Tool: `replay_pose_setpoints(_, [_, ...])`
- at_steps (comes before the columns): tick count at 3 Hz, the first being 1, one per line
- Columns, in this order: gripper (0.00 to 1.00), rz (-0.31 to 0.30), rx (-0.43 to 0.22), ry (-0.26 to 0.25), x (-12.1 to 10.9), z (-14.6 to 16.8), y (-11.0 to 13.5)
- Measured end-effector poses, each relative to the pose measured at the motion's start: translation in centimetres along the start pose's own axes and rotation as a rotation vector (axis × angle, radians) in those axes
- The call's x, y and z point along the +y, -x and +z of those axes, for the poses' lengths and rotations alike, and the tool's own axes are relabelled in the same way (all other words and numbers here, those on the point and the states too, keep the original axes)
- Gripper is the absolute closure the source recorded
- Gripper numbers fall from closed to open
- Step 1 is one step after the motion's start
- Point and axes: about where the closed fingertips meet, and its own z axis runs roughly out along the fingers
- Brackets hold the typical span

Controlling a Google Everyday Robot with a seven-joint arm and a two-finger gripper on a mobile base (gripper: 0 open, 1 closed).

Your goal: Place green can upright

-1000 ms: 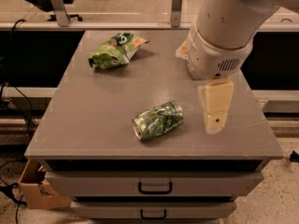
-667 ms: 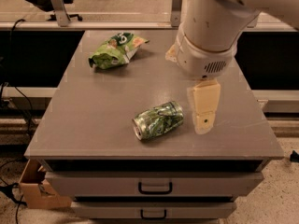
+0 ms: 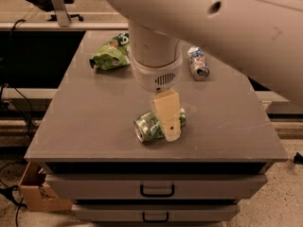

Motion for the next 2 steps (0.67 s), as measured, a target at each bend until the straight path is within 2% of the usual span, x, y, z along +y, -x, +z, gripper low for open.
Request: replay_pose_setpoints(2, [0.00,-0.030,0.054,0.104,0.4,4.5,1.9])
